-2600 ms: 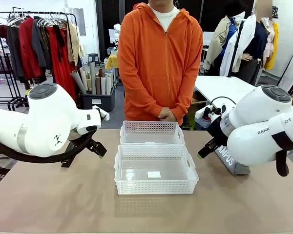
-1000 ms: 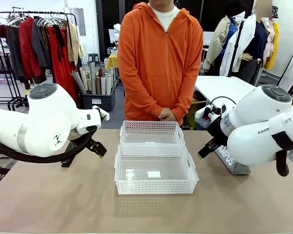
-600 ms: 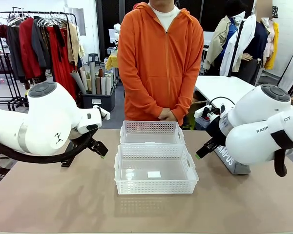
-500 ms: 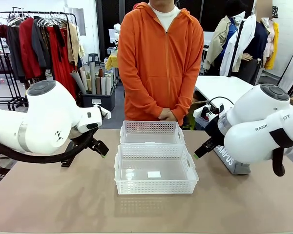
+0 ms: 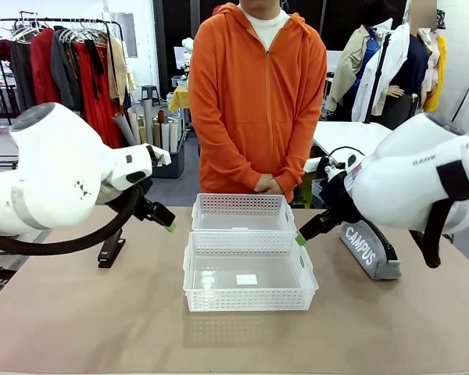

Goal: Distribute items into two baskets.
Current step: Pick up the Pencil pouch that the person points to.

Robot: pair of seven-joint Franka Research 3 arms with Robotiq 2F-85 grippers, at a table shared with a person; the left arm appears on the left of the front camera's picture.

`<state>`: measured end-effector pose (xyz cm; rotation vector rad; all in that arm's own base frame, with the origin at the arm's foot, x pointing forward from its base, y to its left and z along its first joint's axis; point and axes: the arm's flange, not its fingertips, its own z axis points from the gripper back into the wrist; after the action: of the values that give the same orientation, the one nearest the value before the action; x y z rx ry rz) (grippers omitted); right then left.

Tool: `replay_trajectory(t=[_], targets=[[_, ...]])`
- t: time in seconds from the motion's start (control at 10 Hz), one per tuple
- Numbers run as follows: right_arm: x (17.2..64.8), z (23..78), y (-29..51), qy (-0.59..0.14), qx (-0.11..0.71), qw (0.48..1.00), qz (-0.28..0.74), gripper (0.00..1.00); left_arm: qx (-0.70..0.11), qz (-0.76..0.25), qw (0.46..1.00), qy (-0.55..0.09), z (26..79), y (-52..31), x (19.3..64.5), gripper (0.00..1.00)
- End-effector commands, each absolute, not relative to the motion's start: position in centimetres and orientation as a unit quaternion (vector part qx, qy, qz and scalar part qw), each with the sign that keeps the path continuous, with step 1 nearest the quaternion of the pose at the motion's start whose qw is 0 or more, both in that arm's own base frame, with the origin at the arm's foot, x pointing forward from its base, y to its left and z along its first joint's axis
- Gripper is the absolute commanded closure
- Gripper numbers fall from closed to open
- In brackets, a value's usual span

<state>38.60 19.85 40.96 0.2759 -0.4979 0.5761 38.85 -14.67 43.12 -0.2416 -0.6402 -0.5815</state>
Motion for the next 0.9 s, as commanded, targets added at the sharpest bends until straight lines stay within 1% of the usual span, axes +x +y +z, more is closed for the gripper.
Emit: replay_trajectory(t=[0.0, 0.1, 0.2, 0.3, 0.8], targets=[[40.7, 41.3, 18.4, -0.235, 0.187, 0.92, 0.25, 0.0, -0.179, -0.285, 0.877, -0.343, 41.5, -12.0, 37.4, 0.0], [41.4, 41.5, 18.0, -0.239, 0.198, 0.92, 0.238, 0.0, -0.177, -0.286, 0.874, -0.35, 41.6, -11.1, 37.4, 0.0], [41.5, 41.2, 17.8, -0.262, 0.186, 0.914, 0.247, 0.0, -0.14, -0.274, 0.895, -0.323, 43.8, -14.1, 38.9, 0.0], [39.8, 42.1, 18.8, -0.237, 0.173, 0.925, 0.241, 0.0, -0.14, -0.274, 0.895, -0.323, 43.8, -14.1, 38.9, 0.0], [39.8, 42.1, 18.8, -0.237, 0.173, 0.925, 0.241, 0.0, -0.14, -0.274, 0.895, -0.323, 43.8, -14.1, 38.9, 0.0]])
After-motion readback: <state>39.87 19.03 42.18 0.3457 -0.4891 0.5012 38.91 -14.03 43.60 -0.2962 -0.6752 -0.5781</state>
